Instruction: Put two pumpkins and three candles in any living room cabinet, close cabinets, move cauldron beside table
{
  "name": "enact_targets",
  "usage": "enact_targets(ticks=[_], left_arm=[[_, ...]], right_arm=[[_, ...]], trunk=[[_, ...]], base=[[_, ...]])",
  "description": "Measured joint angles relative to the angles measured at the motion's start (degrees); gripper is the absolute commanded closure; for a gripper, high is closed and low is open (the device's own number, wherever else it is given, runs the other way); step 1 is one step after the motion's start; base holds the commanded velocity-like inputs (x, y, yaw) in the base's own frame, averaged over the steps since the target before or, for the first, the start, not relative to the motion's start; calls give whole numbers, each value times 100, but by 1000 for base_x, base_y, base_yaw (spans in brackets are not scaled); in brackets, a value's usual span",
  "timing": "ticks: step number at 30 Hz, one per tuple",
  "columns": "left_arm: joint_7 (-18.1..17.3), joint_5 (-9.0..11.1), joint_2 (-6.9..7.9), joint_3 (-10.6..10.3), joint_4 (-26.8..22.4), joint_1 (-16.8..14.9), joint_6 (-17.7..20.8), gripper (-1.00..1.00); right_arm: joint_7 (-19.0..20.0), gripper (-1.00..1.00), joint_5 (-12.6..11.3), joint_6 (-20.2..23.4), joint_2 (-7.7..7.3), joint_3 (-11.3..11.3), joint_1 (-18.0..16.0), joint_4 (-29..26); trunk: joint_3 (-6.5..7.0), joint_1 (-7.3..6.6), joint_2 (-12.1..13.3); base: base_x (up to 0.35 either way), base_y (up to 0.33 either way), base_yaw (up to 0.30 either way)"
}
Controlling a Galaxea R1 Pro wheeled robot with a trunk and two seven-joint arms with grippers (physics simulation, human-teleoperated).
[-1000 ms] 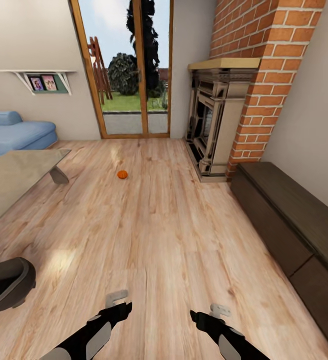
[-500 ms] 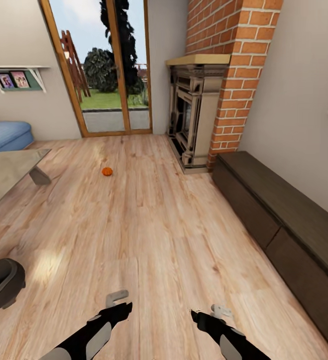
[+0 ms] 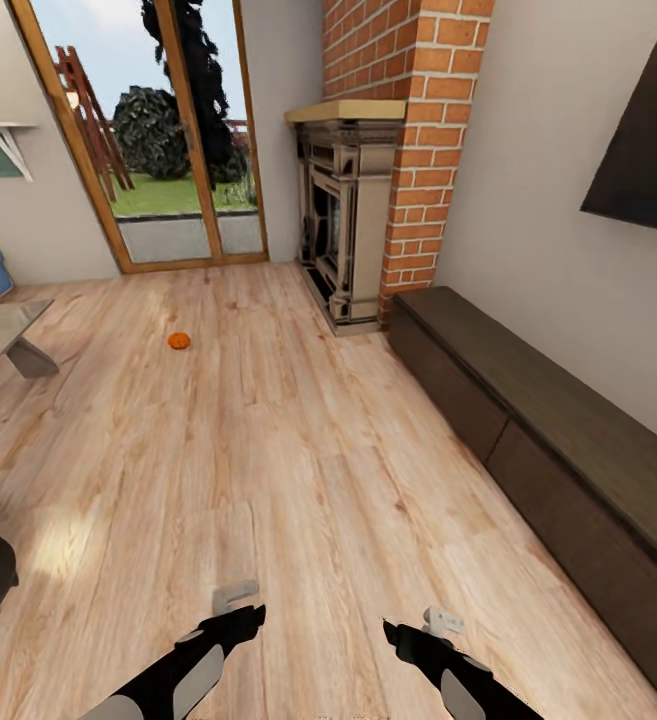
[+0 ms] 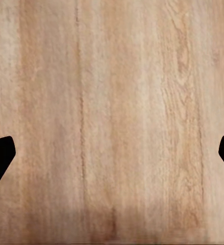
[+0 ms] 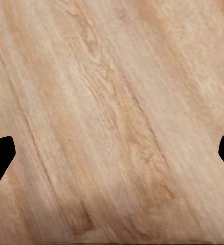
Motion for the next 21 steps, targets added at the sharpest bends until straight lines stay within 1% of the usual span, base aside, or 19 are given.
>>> enact_targets(ticks=[13, 16, 21], left_arm=[[5, -5, -4, -6, 0, 0, 9, -100], [6, -5, 1, -6, 0, 0, 14, -100], [7, 2, 2, -6, 0, 0, 29, -100]], right_arm=[[0, -100, 2, 7, 1, 4, 1, 3], [1, -100, 1, 6, 0, 5, -1, 3], [-2, -100, -5, -7, 1, 8, 0, 3]], trunk=[[-82, 0, 0], [-100, 0, 0], [-132, -1, 0]], base=[[-159, 5, -225], [-140, 118, -225], [-128, 221, -219]])
